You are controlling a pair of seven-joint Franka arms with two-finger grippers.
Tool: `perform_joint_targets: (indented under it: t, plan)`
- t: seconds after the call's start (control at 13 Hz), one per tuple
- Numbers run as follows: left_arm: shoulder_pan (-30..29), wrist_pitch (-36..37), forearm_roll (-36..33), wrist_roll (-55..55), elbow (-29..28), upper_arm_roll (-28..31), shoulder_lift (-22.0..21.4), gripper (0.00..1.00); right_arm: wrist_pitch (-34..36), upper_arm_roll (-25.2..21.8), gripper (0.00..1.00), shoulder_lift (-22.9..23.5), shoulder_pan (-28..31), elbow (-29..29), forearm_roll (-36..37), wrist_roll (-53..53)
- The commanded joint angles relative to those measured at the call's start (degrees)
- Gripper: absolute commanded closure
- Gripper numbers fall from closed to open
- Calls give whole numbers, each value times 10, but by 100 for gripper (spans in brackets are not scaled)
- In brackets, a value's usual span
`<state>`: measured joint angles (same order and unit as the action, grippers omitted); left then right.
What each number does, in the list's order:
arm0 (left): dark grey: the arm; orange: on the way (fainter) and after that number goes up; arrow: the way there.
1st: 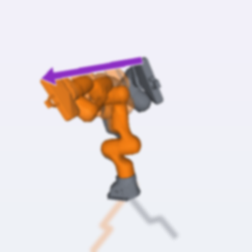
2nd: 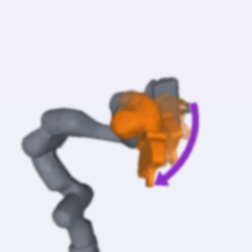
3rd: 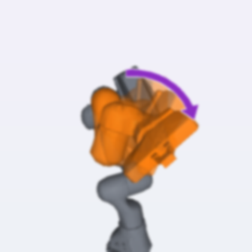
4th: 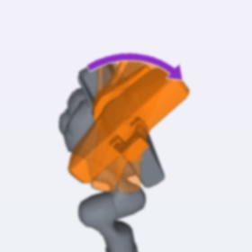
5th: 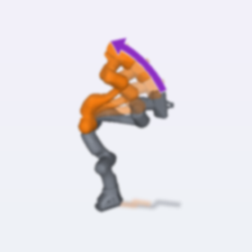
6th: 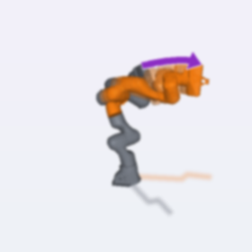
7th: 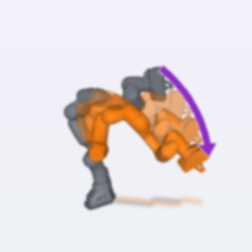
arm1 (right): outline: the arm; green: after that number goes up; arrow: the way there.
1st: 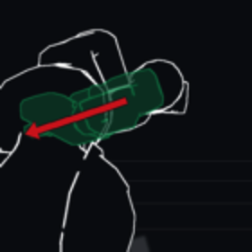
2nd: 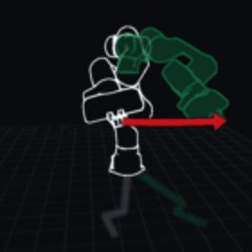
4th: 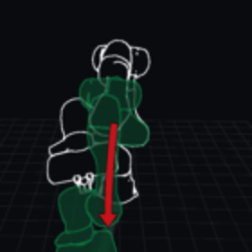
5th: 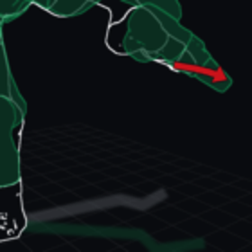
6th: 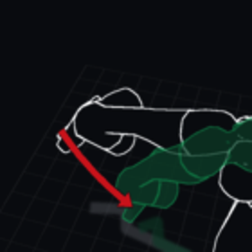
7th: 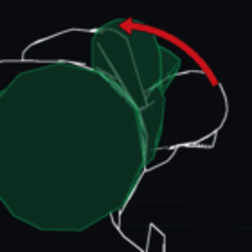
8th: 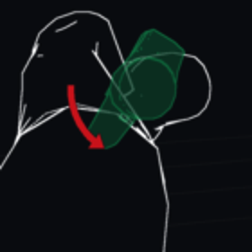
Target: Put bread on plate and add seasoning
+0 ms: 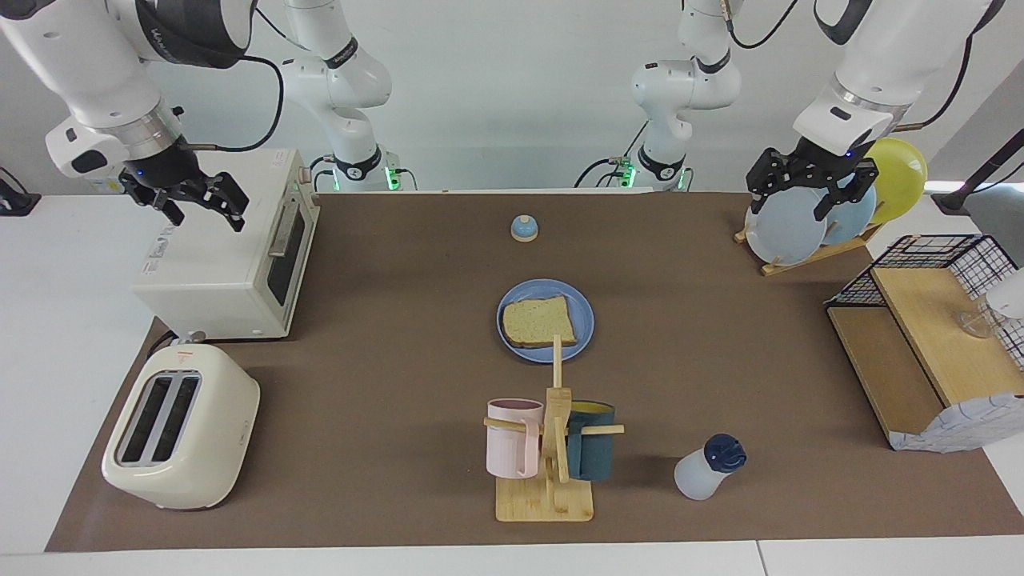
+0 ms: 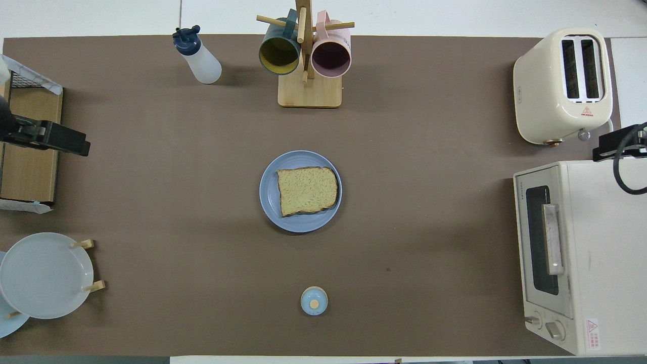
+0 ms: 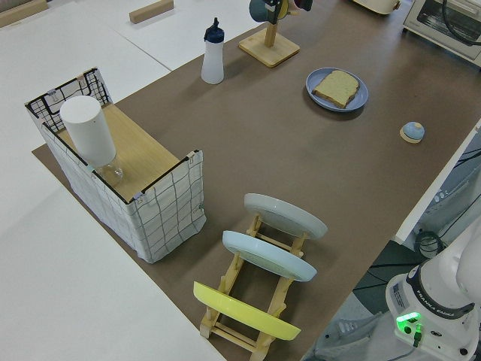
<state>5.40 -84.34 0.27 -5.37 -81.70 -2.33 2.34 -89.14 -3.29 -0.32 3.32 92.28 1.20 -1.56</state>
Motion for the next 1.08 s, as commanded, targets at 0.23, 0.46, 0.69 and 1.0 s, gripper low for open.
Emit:
perform_joint_targets:
  t: [0.23,0.46,0.69,1.0]
  plan:
    - [-37,-12,-7,5,-85,-15,-55,0,-3,1,0,-12,2,13,-1,9]
    - [-33,-41,-5,9,-106,-14,-58,0,-3,1,0,-12,2,13,-1,9]
    - [-21,-24,6,26,-87,-9,-51,0,-3,1,0,-12,2,13,-1,9]
    - [-26,-20,1,23,-87,0,-52,0,-3,1,0,-12,3,13,-1,9]
